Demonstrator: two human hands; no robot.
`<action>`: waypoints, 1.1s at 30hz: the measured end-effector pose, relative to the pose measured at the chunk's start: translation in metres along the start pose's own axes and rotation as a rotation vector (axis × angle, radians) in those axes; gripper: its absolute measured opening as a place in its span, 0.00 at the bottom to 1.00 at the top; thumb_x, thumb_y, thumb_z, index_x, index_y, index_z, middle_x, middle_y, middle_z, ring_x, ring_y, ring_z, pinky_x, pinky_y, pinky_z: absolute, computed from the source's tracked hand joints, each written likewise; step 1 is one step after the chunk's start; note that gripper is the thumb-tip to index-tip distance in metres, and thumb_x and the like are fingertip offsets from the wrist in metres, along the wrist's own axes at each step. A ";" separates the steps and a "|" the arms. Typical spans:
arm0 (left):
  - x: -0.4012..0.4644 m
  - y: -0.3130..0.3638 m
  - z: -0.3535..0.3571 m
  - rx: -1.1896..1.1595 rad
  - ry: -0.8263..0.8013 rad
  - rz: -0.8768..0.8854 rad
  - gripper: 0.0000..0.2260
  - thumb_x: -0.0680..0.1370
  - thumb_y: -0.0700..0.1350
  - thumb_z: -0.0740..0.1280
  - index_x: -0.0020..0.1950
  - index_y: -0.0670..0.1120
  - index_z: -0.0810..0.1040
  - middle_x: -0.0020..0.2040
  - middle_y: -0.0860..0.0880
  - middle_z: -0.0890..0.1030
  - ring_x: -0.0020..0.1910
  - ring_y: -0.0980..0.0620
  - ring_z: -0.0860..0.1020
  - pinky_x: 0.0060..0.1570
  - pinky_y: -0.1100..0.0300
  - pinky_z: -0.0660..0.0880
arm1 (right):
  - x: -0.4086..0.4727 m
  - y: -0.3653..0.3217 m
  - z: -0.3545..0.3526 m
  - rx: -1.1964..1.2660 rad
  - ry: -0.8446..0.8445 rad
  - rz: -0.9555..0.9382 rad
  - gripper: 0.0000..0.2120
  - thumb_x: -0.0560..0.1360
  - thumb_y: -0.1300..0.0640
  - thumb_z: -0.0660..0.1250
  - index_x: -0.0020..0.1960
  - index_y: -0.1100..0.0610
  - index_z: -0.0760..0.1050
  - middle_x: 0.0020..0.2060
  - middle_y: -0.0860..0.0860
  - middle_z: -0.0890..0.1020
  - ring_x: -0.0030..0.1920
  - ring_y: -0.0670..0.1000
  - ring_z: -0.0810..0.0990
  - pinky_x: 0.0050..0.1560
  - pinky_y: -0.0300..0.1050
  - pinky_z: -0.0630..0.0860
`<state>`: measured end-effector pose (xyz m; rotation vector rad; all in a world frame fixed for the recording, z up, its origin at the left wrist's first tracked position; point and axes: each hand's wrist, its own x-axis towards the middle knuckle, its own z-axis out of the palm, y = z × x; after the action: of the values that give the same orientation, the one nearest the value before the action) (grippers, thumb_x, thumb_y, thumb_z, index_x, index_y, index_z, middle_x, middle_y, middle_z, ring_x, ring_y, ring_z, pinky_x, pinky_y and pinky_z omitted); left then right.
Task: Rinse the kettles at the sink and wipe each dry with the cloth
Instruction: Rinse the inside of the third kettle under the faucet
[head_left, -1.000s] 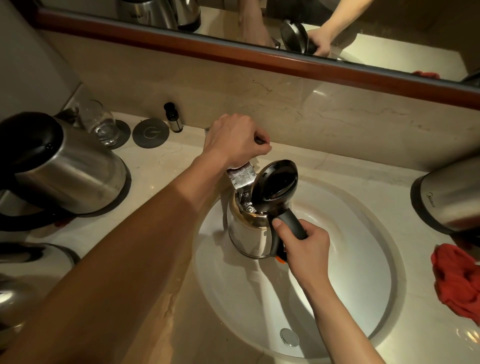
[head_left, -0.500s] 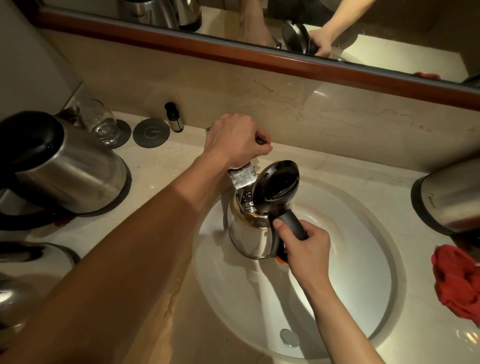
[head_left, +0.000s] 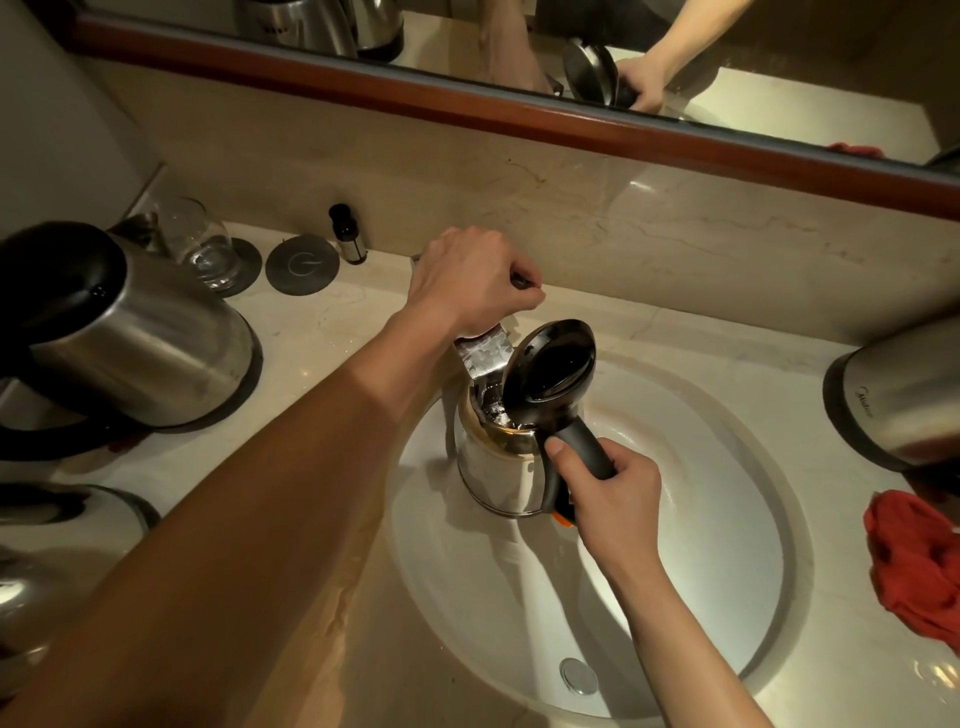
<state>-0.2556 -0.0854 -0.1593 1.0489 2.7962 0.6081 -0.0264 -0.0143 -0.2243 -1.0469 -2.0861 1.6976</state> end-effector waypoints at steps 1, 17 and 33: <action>0.000 0.000 0.000 -0.001 0.001 0.001 0.09 0.76 0.58 0.68 0.51 0.59 0.85 0.49 0.58 0.85 0.51 0.51 0.81 0.53 0.56 0.71 | 0.000 0.000 0.000 -0.002 0.002 0.003 0.21 0.70 0.50 0.77 0.23 0.47 0.73 0.20 0.45 0.69 0.26 0.50 0.67 0.35 0.49 0.68; 0.000 0.000 0.001 0.001 0.006 0.003 0.09 0.76 0.58 0.68 0.51 0.59 0.85 0.49 0.57 0.86 0.51 0.51 0.81 0.56 0.55 0.71 | 0.000 0.001 -0.001 -0.021 0.001 0.041 0.19 0.65 0.40 0.74 0.25 0.50 0.73 0.21 0.46 0.69 0.27 0.53 0.68 0.33 0.60 0.75; 0.002 -0.003 0.003 0.011 0.010 0.011 0.10 0.76 0.59 0.67 0.51 0.60 0.85 0.49 0.57 0.85 0.50 0.50 0.80 0.48 0.57 0.69 | 0.001 0.003 -0.002 -0.032 -0.007 0.006 0.19 0.68 0.46 0.76 0.23 0.49 0.73 0.20 0.46 0.70 0.25 0.50 0.68 0.34 0.47 0.68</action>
<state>-0.2577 -0.0849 -0.1634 1.0675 2.8074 0.6016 -0.0248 -0.0115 -0.2266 -1.0589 -2.1234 1.6785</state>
